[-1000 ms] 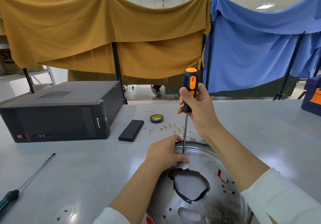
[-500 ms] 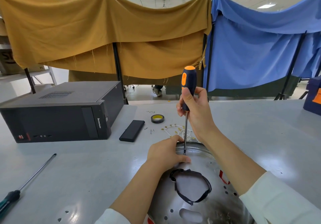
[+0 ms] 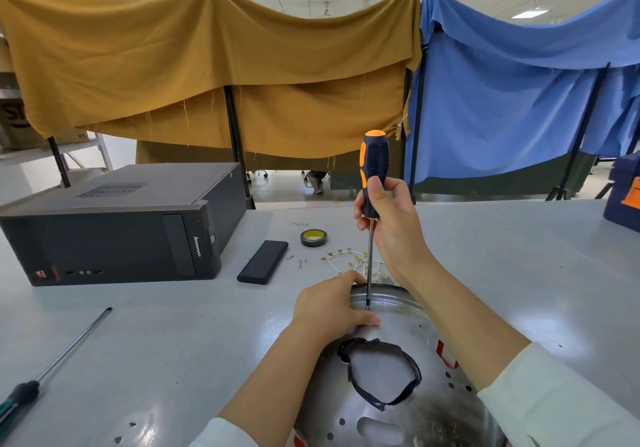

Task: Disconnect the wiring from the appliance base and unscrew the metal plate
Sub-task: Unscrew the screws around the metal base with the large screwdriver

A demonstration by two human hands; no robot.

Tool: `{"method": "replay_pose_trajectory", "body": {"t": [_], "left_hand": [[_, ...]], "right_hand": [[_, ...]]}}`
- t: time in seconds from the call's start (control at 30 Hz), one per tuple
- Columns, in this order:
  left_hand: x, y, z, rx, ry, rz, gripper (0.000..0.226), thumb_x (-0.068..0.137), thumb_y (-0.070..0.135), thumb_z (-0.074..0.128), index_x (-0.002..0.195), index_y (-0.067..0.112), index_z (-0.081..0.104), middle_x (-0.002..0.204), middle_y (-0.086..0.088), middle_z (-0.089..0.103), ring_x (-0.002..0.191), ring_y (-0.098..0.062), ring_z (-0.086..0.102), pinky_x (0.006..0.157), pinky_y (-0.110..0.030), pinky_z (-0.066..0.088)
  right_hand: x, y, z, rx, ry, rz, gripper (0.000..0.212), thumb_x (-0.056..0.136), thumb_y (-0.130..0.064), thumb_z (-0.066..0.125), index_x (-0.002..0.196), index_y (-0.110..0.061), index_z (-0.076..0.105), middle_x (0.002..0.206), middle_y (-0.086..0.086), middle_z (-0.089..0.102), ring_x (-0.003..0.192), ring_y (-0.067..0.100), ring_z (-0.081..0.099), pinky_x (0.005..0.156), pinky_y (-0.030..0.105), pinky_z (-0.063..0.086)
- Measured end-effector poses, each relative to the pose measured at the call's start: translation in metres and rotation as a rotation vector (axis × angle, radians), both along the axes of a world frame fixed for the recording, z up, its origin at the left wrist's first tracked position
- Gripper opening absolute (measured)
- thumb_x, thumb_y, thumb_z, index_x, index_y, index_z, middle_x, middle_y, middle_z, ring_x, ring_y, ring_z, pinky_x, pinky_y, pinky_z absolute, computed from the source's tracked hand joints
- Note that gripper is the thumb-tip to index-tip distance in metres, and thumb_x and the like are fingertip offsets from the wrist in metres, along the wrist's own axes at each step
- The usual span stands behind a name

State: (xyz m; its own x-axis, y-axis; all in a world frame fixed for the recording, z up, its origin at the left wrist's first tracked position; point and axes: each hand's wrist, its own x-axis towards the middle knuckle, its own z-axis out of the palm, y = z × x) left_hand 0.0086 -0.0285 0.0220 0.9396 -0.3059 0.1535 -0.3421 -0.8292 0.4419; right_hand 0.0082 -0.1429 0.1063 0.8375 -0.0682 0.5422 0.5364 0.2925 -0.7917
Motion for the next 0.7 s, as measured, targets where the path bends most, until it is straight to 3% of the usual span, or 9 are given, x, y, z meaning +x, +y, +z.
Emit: {"method": "replay_pose_trajectory", "body": {"t": [0.13, 0.33, 0.47, 0.57, 0.63, 0.7], "left_hand": [[0.0005, 0.0004, 0.0005, -0.001, 0.009, -0.002, 0.067, 0.064, 0.066, 0.069, 0.121, 0.043, 0.044, 0.110, 0.015, 0.061, 0.104, -0.011, 0.056, 0.072, -0.024, 0.035], [-0.0006, 0.0007, 0.0017, 0.003, 0.012, -0.014, 0.065, 0.065, 0.065, 0.069, 0.119, 0.043, 0.042, 0.101, 0.015, 0.062, 0.097, -0.012, 0.057, 0.068, -0.024, 0.035], [-0.0023, 0.0010, 0.0025, 0.010, -0.003, -0.021, 0.054, 0.065, 0.064, 0.069, 0.102, 0.042, 0.036, 0.076, 0.013, 0.054, 0.076, -0.013, 0.052, 0.053, -0.023, 0.030], [-0.0018, 0.0019, 0.0021, 0.008, -0.002, -0.033, 0.047, 0.065, 0.065, 0.068, 0.089, 0.040, 0.037, 0.072, 0.017, 0.051, 0.075, -0.010, 0.051, 0.054, -0.021, 0.028], [-0.0011, 0.0020, 0.0021, 0.017, -0.010, -0.045, 0.044, 0.065, 0.065, 0.068, 0.088, 0.040, 0.039, 0.075, 0.019, 0.051, 0.077, -0.008, 0.049, 0.055, -0.020, 0.028], [-0.0003, 0.0020, 0.0017, 0.021, -0.019, -0.055, 0.041, 0.066, 0.064, 0.067, 0.089, 0.041, 0.042, 0.081, 0.020, 0.052, 0.079, -0.007, 0.049, 0.056, -0.020, 0.029]], "right_hand": [[0.0013, -0.0001, 0.0006, -0.008, 0.030, -0.011, 0.032, 0.092, -0.048, 0.045, 0.108, -0.021, 0.052, 0.074, -0.004, 0.060, 0.064, 0.009, 0.051, 0.057, 0.023, 0.042], [0.0003, -0.0017, 0.0008, -0.009, 0.010, -0.023, 0.046, 0.078, -0.040, 0.066, 0.106, -0.017, 0.037, 0.071, -0.004, 0.057, 0.059, 0.010, 0.048, 0.052, 0.022, 0.041], [0.0022, -0.0007, -0.0026, -0.039, 0.023, -0.068, 0.025, 0.093, -0.039, 0.047, 0.103, -0.016, 0.047, 0.077, 0.000, 0.057, 0.064, 0.011, 0.051, 0.055, 0.024, 0.041], [0.0031, 0.0010, -0.0032, -0.041, 0.033, -0.064, 0.035, 0.098, -0.041, 0.034, 0.108, -0.014, 0.054, 0.077, 0.000, 0.055, 0.063, 0.011, 0.046, 0.054, 0.024, 0.037], [0.0017, 0.0008, -0.0017, -0.023, 0.033, -0.024, 0.042, 0.092, -0.048, 0.038, 0.109, -0.013, 0.052, 0.074, -0.002, 0.053, 0.060, 0.010, 0.042, 0.050, 0.022, 0.034], [0.0023, 0.0002, -0.0015, -0.018, 0.047, -0.017, 0.035, 0.090, -0.046, 0.049, 0.109, -0.017, 0.045, 0.074, -0.005, 0.051, 0.057, 0.007, 0.041, 0.048, 0.020, 0.035]]}}
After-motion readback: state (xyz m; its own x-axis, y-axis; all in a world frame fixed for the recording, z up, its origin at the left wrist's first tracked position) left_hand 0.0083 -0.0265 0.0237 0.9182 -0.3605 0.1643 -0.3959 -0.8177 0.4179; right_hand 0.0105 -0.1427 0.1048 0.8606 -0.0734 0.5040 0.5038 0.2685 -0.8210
